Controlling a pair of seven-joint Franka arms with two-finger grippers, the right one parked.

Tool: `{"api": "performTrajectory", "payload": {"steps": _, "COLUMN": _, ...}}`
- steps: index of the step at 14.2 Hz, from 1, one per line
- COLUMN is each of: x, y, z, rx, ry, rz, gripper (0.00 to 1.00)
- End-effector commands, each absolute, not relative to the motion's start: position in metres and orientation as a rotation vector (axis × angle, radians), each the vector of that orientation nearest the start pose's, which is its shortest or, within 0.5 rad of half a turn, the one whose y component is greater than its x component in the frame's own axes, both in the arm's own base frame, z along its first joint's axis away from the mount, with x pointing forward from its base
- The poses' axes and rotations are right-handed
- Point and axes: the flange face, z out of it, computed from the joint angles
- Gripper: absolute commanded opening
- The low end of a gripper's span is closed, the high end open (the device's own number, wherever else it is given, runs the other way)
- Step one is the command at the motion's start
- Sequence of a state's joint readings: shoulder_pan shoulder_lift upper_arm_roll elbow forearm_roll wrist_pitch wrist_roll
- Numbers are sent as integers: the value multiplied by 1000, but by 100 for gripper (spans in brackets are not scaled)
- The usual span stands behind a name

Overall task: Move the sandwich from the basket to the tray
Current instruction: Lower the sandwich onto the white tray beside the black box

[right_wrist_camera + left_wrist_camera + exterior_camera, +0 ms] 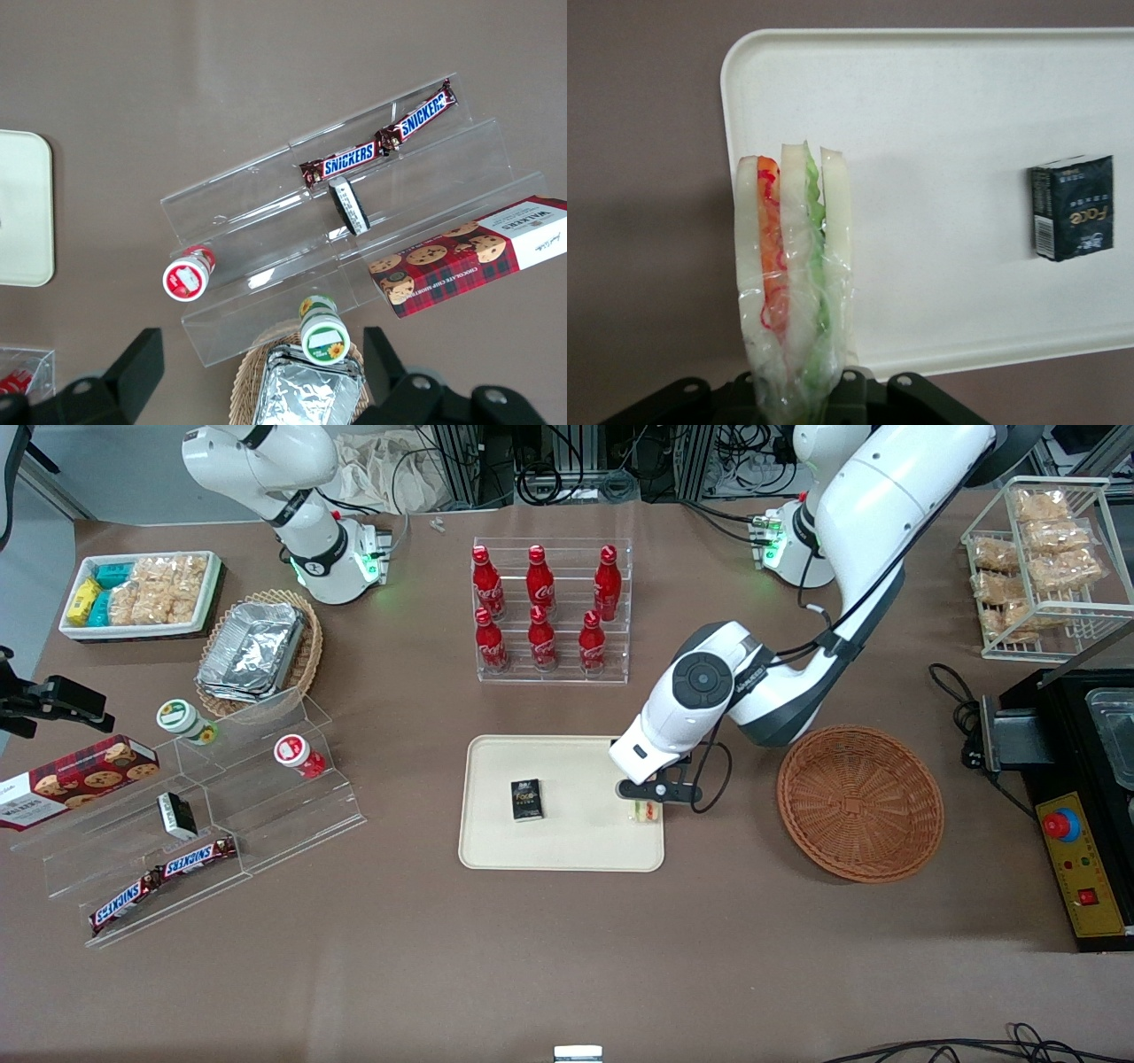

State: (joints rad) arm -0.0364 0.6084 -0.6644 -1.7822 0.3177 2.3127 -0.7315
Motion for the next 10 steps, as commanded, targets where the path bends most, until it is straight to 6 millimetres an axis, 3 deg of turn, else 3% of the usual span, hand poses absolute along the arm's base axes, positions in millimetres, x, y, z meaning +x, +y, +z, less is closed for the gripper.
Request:
{"api": "performTrajectory", "payload": {"steps": 1, "x": 543, "y": -394, "z": 262, "rx": -3278, "ry": 113, "rz": 5, "gripper": 12}}
{"api": "performTrajectory", "payload": {"steps": 5, "x": 544, "y": -397, "z": 238, "rx": -3289, "ry": 110, "rz": -32, "gripper": 13}}
{"api": "performTrajectory", "payload": {"steps": 7, "x": 545, "y": -396, "z": 236, "rx": -3290, "ry": 108, "rz": -33, "gripper": 23}}
{"api": "performTrajectory", "payload": {"steps": 10, "x": 550, "y": -388, "z": 227, "rx": -3293, "ry": 102, "rz": -57, "gripper": 58}}
